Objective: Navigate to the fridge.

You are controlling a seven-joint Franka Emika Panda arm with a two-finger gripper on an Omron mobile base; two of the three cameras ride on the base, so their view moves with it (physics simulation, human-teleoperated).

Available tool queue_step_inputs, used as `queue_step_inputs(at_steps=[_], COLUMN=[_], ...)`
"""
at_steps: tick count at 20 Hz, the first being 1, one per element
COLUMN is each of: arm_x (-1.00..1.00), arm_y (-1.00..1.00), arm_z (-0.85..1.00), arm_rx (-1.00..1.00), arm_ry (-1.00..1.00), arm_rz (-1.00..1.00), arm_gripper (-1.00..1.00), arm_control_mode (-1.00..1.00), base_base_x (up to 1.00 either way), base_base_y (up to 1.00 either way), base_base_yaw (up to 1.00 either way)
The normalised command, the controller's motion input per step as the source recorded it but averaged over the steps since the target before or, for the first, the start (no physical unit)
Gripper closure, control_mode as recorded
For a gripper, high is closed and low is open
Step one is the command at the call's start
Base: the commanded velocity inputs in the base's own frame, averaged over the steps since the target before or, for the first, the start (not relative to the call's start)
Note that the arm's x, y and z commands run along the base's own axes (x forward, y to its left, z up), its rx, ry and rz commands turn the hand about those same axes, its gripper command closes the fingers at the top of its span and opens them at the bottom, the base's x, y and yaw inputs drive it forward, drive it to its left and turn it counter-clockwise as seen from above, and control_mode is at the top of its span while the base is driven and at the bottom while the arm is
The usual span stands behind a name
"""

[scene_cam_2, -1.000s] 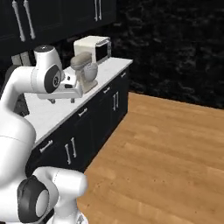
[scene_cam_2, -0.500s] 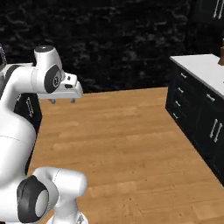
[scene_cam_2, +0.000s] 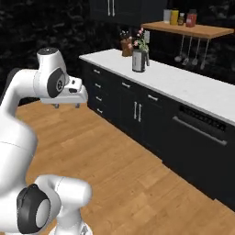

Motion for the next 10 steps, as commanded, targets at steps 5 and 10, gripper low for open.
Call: queue_step_inputs(at_steps=[5, 10], arm_x=[0.0, 0.0], arm_y=[0.0, 0.0], arm_z=[0.0, 0.0], arm_rx=[0.0, 0.0], arm_ry=[0.0, 0.0], arm_rz=[0.0, 0.0], arm_gripper=[-1.0, -1.0], arm_control_mode=[1.0, 1.0], base_base_x=[0.0, 0.0], base_base_y=[-0.53, -0.62], base_base_yaw=[-0.81, -0.79])
